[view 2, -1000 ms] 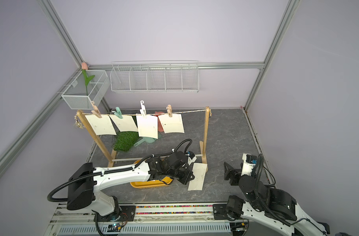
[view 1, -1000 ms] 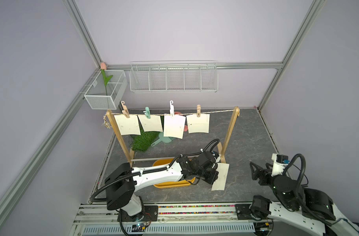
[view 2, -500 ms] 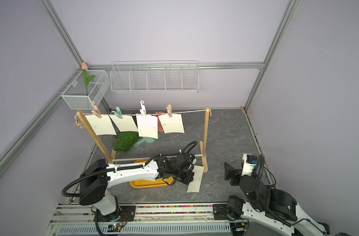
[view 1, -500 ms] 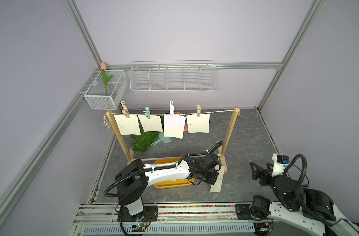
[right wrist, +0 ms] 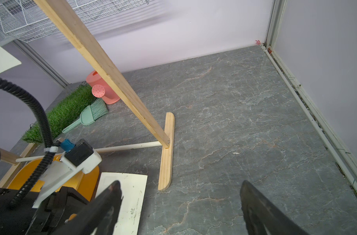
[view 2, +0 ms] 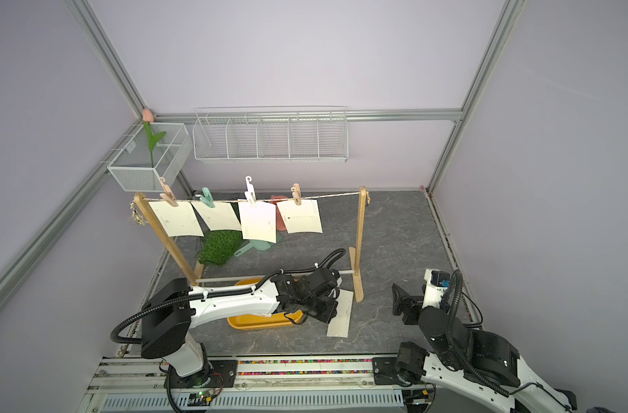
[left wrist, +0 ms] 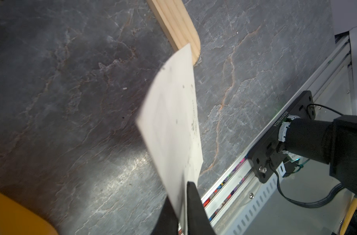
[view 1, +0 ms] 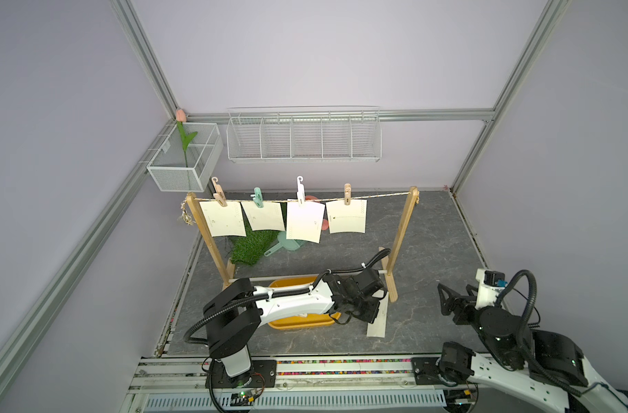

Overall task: Remove the postcards from the strings
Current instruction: Place the postcard at the center of the board, then pinch the postcard on the clothesline.

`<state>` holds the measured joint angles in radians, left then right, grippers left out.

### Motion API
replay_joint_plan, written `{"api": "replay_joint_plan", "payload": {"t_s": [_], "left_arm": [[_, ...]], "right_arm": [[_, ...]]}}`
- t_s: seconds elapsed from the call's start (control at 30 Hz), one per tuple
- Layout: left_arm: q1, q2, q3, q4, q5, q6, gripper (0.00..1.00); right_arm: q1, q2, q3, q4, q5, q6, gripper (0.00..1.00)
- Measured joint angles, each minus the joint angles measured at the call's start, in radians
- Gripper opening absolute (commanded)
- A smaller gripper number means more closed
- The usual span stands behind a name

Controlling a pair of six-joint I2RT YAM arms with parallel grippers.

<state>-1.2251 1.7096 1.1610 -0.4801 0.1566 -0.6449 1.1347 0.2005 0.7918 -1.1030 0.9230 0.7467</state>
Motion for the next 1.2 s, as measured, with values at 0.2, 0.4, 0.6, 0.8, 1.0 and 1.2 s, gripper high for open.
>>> {"api": "replay_joint_plan", "payload": {"t_s": [0.2, 0.4, 0.6, 0.8, 1.0, 1.2], "left_arm": [[0.0, 0.0, -0.005, -0.001, -0.014, -0.003, 0.18], [0.0, -0.039, -0.026, -0.013, -0.047, 0.003, 0.23], [0.0, -0.23, -0.091, -0.021, -0.063, 0.11, 0.38], [-0.007, -0.53, -0.16, -0.026, -0.074, 0.332, 0.51], [-0.008, -0.823, -0.238, 0.014, -0.101, 0.501, 0.63], [-0.008, -0.992, -0.248, 0.019, -0.183, 0.606, 0.66]], "right_arm": [[0.0, 0.0, 0.0, 0.0, 0.0, 0.0, 0.92], [0.0, 0.0, 0.0, 0.001, -0.002, -0.008, 0.92], [0.0, 0.0, -0.02, 0.111, -0.128, -0.148, 0.92], [0.0, 0.082, 0.001, 0.325, -0.47, -0.374, 0.9], [0.0, 0.451, 0.301, 0.422, -0.831, -0.591, 0.88], [0.0, 0.788, 0.711, 0.425, -0.908, -0.746, 0.93]]}}
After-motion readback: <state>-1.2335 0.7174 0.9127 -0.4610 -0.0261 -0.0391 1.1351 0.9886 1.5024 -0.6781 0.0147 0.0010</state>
